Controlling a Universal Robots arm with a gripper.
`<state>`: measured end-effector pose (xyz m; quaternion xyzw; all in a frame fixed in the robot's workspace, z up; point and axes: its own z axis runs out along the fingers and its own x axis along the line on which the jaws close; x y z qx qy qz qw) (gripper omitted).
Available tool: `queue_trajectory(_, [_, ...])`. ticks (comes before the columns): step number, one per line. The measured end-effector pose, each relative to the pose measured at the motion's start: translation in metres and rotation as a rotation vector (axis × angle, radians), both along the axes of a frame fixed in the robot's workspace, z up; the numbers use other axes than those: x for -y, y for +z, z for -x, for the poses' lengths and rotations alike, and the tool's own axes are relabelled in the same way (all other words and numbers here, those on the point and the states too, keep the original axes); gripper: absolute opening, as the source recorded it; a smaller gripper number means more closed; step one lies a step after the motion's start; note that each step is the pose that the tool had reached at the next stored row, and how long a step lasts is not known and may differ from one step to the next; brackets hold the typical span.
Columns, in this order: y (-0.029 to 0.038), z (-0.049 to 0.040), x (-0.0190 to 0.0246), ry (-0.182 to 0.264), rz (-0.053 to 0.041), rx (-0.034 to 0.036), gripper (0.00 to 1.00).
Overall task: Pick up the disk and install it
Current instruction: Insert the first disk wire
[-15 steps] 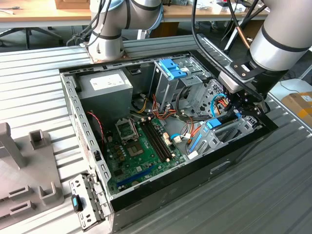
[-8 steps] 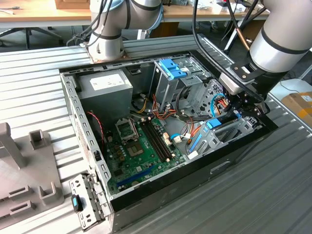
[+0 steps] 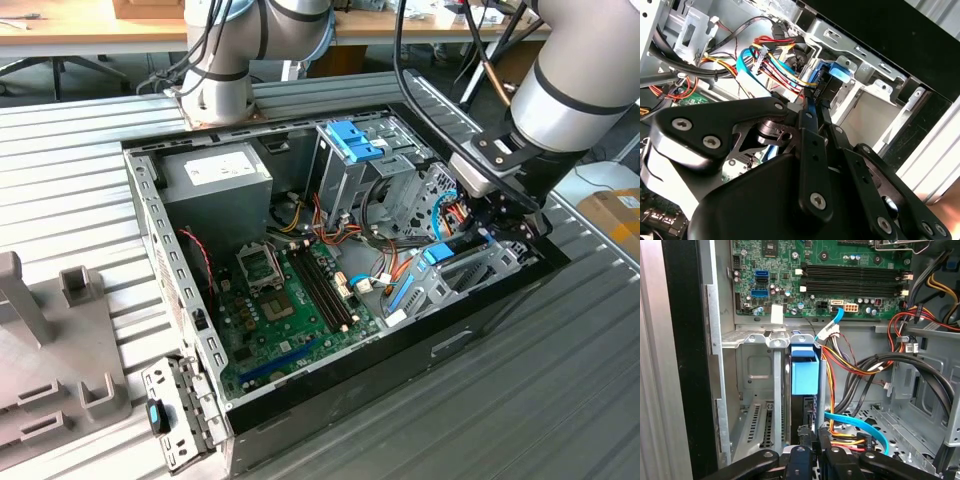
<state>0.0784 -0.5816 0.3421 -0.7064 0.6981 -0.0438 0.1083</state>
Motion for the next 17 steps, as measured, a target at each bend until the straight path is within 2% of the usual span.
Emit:
queue_trajectory(5, [0.0001,0.0000,0.0025,0.000,-0.0001,0.0001,0.17])
queue_trajectory(10, [0.0001,0.0034,0.0025,-0.003,-0.0005,0.0009,0.17])
queue_trajectory(14, [0.0001,0.0035,0.0025,-0.037,-0.0005,0.0009,0.17])
queue_trajectory(17, [0.0001,0.0039,0.0009,-0.041,-0.0004,0.0009,0.17])
